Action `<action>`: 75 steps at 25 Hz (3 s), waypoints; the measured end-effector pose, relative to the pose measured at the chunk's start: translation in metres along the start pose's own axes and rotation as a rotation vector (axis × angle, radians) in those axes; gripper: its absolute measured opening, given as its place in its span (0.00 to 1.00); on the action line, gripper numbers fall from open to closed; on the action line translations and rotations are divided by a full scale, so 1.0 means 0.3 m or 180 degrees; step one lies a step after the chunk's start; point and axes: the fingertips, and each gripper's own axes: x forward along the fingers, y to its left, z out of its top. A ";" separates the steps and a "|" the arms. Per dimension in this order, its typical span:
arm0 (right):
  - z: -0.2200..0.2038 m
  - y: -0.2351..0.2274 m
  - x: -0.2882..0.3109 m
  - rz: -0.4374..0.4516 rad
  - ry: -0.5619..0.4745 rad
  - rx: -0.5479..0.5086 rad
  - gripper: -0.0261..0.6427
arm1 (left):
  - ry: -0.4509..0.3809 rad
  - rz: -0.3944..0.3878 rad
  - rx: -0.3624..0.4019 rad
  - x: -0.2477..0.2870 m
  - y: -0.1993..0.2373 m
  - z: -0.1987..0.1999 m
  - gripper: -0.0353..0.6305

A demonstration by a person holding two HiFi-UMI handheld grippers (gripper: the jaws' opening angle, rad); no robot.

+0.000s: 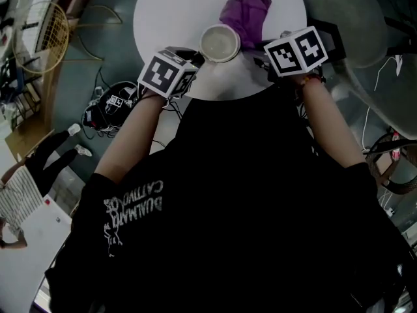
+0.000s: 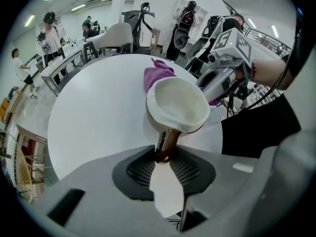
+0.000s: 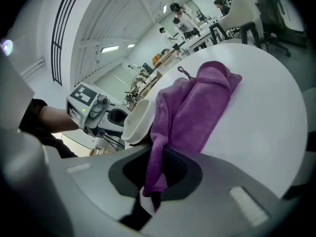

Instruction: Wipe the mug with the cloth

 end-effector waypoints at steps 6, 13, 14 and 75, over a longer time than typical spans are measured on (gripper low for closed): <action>-0.056 0.020 0.020 -0.0140 -0.0120 0.0089 0.07 | 0.0060 -0.0032 0.0119 0.009 -0.005 -0.002 0.18; -0.097 0.046 0.064 -0.0197 -0.0197 0.0156 0.07 | 0.0070 -0.0040 0.0172 0.004 -0.007 -0.006 0.18; -0.098 0.048 0.068 -0.0202 -0.0213 0.0164 0.07 | 0.0071 -0.0042 0.0194 0.006 -0.007 -0.007 0.18; -0.063 0.228 0.214 0.1231 -0.2086 0.2377 0.07 | -0.0390 -0.0105 0.0322 0.024 -0.065 -0.053 0.15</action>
